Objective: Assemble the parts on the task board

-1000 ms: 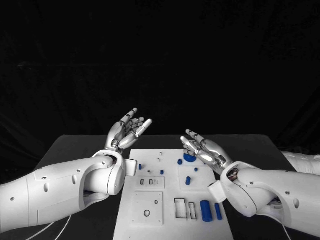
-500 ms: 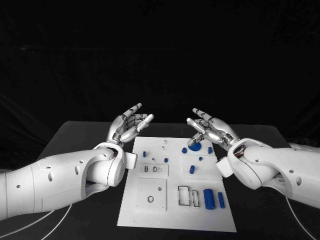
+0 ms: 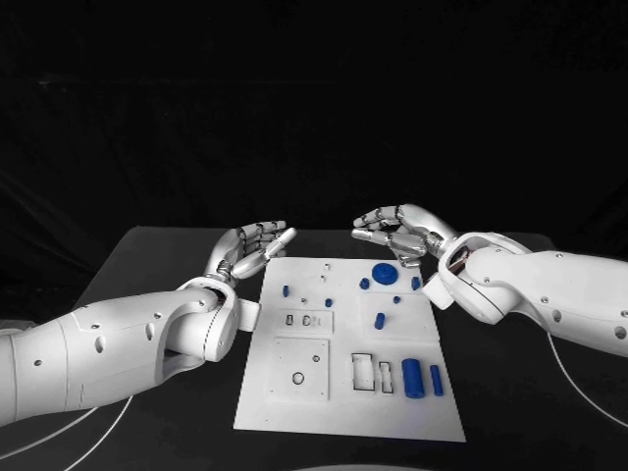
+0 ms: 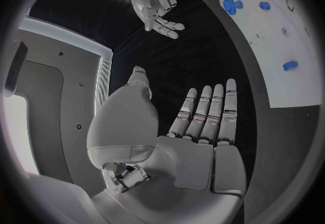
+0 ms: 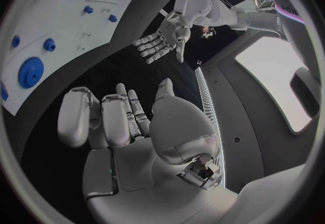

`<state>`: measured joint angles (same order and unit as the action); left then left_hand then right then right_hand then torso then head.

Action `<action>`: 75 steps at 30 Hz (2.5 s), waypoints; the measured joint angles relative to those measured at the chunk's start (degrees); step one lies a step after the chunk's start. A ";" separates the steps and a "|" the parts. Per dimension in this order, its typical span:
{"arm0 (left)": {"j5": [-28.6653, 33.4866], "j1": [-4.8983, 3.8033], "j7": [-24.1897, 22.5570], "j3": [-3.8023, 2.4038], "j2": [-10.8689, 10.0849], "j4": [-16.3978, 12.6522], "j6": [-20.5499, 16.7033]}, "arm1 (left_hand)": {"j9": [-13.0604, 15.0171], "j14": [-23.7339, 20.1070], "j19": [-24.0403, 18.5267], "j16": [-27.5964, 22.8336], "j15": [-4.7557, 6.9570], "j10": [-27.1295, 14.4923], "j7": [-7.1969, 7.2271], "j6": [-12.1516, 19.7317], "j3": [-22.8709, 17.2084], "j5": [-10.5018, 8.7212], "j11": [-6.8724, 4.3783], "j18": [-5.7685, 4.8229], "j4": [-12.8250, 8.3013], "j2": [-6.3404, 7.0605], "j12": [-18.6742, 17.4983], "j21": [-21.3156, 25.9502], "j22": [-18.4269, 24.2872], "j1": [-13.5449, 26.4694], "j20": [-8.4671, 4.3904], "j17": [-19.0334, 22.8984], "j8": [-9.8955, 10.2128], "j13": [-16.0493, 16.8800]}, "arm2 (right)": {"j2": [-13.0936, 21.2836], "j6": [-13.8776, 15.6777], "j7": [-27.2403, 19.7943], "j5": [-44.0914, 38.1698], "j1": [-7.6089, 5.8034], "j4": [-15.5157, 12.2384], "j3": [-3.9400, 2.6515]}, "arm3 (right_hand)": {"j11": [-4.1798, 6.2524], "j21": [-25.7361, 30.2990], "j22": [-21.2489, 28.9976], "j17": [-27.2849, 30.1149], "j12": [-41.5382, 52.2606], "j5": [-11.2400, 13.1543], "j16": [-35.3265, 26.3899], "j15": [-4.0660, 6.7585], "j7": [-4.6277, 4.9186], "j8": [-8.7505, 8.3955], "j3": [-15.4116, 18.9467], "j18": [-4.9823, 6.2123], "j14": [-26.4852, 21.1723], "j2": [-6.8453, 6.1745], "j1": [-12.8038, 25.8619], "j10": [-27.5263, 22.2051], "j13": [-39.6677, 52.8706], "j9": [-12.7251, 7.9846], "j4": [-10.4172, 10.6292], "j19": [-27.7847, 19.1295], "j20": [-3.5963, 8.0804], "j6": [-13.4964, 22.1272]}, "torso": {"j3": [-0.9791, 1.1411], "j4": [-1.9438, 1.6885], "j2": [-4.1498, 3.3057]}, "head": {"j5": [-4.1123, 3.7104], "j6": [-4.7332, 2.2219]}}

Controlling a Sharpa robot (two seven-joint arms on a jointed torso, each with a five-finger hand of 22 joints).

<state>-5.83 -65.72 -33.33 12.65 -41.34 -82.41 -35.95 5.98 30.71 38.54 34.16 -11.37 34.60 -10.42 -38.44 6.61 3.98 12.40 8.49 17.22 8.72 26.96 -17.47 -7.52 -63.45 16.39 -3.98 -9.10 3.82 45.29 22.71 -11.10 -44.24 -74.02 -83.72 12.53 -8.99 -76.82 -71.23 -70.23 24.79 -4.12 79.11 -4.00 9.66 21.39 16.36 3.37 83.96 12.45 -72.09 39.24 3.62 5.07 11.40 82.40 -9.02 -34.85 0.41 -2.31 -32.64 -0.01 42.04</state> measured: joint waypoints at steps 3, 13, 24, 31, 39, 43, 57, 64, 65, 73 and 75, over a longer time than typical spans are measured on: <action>-0.79 -0.39 1.33 0.05 0.15 0.04 0.93 | 0.80 1.66 0.42 -0.67 0.25 0.44 -0.43 -2.25 -0.71 -0.38 -0.21 0.85 -0.09 -0.74 -0.80 0.00 0.22 -0.32 0.02 -0.11 -1.38 -0.27 | 1.06 -0.04 1.67 -5.74 -0.10 -0.03 -0.06 | 2.04 -12.06 -3.47 -4.35 -5.63 0.41 8.31 1.36 -0.50 -3.06 -4.81 -3.01 0.08 -2.36 -10.59 11.80 -0.07 -1.08 -5.47 1.38 0.38 -13.82 | -0.10 -0.46 -0.68 | -1.21 0.15; -2.87 -1.51 3.37 0.05 -0.26 -1.08 2.72 | 1.01 1.66 0.18 -1.34 0.24 0.43 -0.50 -2.31 -1.54 -0.37 -0.21 0.85 -0.12 -2.46 -1.40 0.40 0.81 -1.44 0.25 -0.10 -1.67 -0.27 | 0.49 0.11 8.54 -22.04 -0.30 0.87 -0.20 | 3.00 -12.98 -3.72 -4.72 -12.75 0.94 9.33 2.07 -1.55 -9.01 -6.67 -3.02 0.18 -4.35 -14.52 14.98 -0.08 -1.30 -6.98 1.62 0.61 -17.86 | -0.71 -0.69 -3.03 | -2.29 0.61; -4.16 -2.00 3.61 0.02 -1.76 -2.97 2.95 | 1.18 1.66 -0.33 -1.56 0.24 0.43 -0.29 -2.09 -2.21 -0.37 -0.21 0.85 -0.17 -3.61 -1.50 0.84 1.14 -1.52 0.31 -0.09 -1.99 -0.27 | -2.45 -1.07 15.98 -35.58 0.25 3.09 -0.22 | 3.20 -12.98 -3.71 -4.71 -14.92 0.94 9.77 2.07 -1.74 -10.84 -7.45 -3.01 0.18 -4.18 -16.17 15.18 -0.08 -1.30 -7.21 1.61 0.61 -18.05 | -0.89 -0.81 -4.52 | -3.29 0.71; -4.54 -2.21 3.58 -0.01 -2.54 -3.80 2.90 | 1.24 1.44 -0.54 -1.79 0.03 0.43 -0.29 -2.09 -2.37 -0.37 -0.21 0.86 -0.32 -4.12 -1.71 1.06 1.29 -1.60 0.10 -0.09 -2.17 -0.26 | -4.61 -2.74 18.70 -39.88 1.06 5.45 -0.37 | 3.20 -12.97 -3.71 -4.71 -15.82 0.94 10.00 2.07 -1.74 -11.54 -7.85 -3.01 0.18 -4.11 -16.69 15.18 -0.07 -1.30 -7.06 1.61 0.62 -18.05 | -0.93 -0.97 -4.95 | -3.61 0.90; -4.73 -2.38 3.49 -0.02 -2.79 -4.15 2.81 | 1.24 1.44 -0.54 -1.79 0.03 0.43 -0.51 -1.87 -2.37 -0.36 -0.21 0.86 -0.32 -4.35 -1.71 1.06 1.35 -1.82 0.10 -0.09 -2.17 -0.26 | -5.83 -4.97 20.76 -42.50 1.75 6.51 -0.44 | 3.20 -12.97 -3.70 -4.70 -16.26 0.93 9.99 2.07 -1.75 -12.18 -7.85 -3.00 0.17 -4.11 -16.68 15.18 -0.07 -1.30 -7.06 1.62 0.62 -18.05 | -1.00 -1.01 -4.99 | -3.84 1.03; -4.78 -2.42 3.41 -0.03 -2.82 -4.15 2.81 | 1.23 1.44 -0.54 -1.79 0.03 0.43 -0.51 -1.87 -2.37 -0.35 -0.21 0.86 -0.32 -4.35 -1.71 1.06 1.36 -1.82 0.10 -0.09 -2.17 -0.26 | -6.24 -6.21 21.64 -43.31 1.89 6.89 -0.46 | 3.20 -12.97 -3.70 -4.70 -16.26 0.93 9.99 2.07 -1.75 -12.35 -8.01 -3.00 0.18 -4.11 -16.68 15.60 -0.07 -1.29 -6.90 1.61 0.62 -18.05 | -1.03 -1.03 -4.89 | -3.90 1.19; -4.85 -2.45 3.17 -0.04 -2.96 -4.10 2.80 | 1.28 1.44 -0.86 -1.79 0.03 0.42 -0.51 -1.88 -2.52 -0.34 -0.21 0.86 -0.16 -4.53 -1.71 1.30 1.41 -2.01 0.19 -0.08 -2.40 -0.26 | -8.40 -9.65 24.17 -44.66 2.84 9.79 -0.48 | 3.19 -12.93 -3.69 -4.69 -16.83 0.93 9.99 2.06 -1.75 -12.89 -8.57 -3.00 0.17 -3.42 -17.36 16.43 -0.07 -1.29 -6.81 1.61 0.62 -18.05 | -1.02 -1.10 -4.80 | -3.57 1.51; -4.86 -2.45 3.11 -0.04 -3.01 -4.08 2.79 | 1.34 1.44 -0.94 -2.01 0.03 0.42 -0.51 -1.88 -2.52 -0.34 -0.21 0.86 -0.16 -4.58 -1.71 1.29 1.49 -2.06 0.10 -0.08 -2.40 -0.26 | -8.86 -10.61 24.84 -44.83 2.94 10.20 -0.55 | 3.78 -12.93 -3.68 -4.69 -17.05 0.93 9.99 2.22 -1.87 -13.21 -9.20 -3.00 0.02 -2.89 -17.88 18.02 -0.11 -1.22 -6.50 1.61 0.62 -19.01 | -1.07 -1.14 -4.79 | -3.52 1.71; -4.87 -2.45 3.10 -0.04 -3.02 -4.07 2.79 | 1.34 1.44 -0.94 -2.01 0.03 0.42 -0.51 -1.88 -2.52 -0.34 -0.21 0.86 -0.16 -4.59 -1.71 1.29 1.49 -2.04 0.10 -0.08 -2.40 -0.26 | -8.92 -10.67 24.89 -44.85 2.94 10.25 -0.56 | 3.77 -12.93 -3.68 -4.69 -17.05 0.93 9.99 2.28 -2.06 -13.21 -9.36 -3.00 -0.04 -2.89 -17.88 18.30 -0.12 -1.22 -6.34 1.60 0.63 -19.19 | -1.08 -1.14 -4.79 | -3.52 1.72; -4.88 -2.46 3.06 -0.03 -3.03 -3.99 2.77 | 1.34 1.44 -0.94 -2.01 0.03 0.42 -0.51 -1.88 -2.67 -0.34 -0.21 0.86 -0.31 -5.03 -1.71 1.29 1.54 -2.05 0.10 -0.07 -2.40 -0.26 | -9.20 -10.87 25.22 -45.01 2.97 10.38 -0.64 | 4.47 -12.93 -3.68 -4.68 -17.39 0.96 9.99 2.95 -2.67 -13.51 -10.71 -2.99 0.16 -1.98 -18.81 21.19 -0.17 -1.08 -5.93 1.59 1.54 -21.67 | -1.14 -1.18 -4.78 | -3.48 1.83; -4.88 -2.46 3.05 -0.03 -3.03 -3.98 2.77 | 1.34 1.44 -0.94 -2.01 0.03 0.42 -0.50 -1.88 -2.67 -0.34 -0.21 0.85 -0.31 -5.03 -1.71 1.29 1.54 -2.05 0.10 -0.07 -2.40 -0.26 | -9.21 -10.87 25.29 -45.05 2.98 10.38 -0.64 | 4.65 -12.93 -3.68 -4.68 -17.58 1.06 9.99 3.21 -2.86 -13.49 -10.94 -2.99 0.07 -1.90 -18.88 21.96 -0.17 -1.06 -5.71 1.61 1.66 -22.30 | -1.14 -1.20 -4.78 | -3.47 1.88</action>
<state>-10.71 -68.18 -30.27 12.62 -44.38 -86.39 -33.18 7.32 32.15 37.61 32.15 -11.34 35.03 -10.93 -40.32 3.94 3.63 12.19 9.34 16.91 3.69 25.25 -16.18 -5.99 -65.50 16.50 -4.06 -11.50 3.56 36.09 11.84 14.18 -89.30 -71.04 -73.35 11.89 -4.34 -89.75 -74.91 -74.92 7.21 -3.06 89.10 -0.79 6.81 7.90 5.42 0.38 84.03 10.55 -90.97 61.21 3.44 4.01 5.69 84.01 -7.36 -57.15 -0.73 -3.51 -37.42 -3.47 43.92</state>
